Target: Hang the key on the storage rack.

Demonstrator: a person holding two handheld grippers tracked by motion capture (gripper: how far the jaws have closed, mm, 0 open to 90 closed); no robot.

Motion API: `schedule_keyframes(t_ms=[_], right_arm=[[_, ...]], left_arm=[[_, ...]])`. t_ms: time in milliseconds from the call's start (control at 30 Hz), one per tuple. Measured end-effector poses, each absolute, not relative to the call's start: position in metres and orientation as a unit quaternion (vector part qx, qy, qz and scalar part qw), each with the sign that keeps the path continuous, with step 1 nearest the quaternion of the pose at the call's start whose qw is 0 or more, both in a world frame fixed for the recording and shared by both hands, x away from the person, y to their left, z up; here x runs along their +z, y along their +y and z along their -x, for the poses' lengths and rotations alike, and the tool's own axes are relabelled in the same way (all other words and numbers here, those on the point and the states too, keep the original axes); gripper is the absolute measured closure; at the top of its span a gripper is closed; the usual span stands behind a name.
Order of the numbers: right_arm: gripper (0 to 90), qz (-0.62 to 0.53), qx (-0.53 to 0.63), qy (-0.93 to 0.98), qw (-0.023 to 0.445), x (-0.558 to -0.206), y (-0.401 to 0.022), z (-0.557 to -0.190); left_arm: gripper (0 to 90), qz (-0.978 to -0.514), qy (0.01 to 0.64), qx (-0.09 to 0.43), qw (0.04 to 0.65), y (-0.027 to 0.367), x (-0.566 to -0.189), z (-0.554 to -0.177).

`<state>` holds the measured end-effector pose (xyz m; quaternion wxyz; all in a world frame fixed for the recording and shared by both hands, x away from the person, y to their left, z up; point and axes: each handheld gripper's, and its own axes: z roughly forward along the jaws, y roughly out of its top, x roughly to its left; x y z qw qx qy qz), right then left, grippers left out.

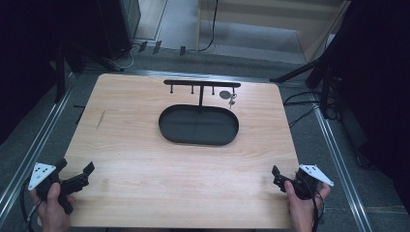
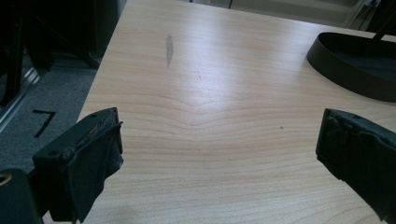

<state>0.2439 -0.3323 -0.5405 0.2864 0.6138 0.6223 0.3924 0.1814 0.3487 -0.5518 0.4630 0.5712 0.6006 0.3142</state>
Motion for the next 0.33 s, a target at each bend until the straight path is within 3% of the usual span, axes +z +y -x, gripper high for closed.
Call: schedule_keyframes(t_ms=[333], right_arm=[[0.2,-0.626,0.414,0.591,0.296,-0.543,-0.345,-0.230]], left_arm=[[0.6,-0.571,0.601,0.315,0.462,0.348,-0.552,-0.181]])
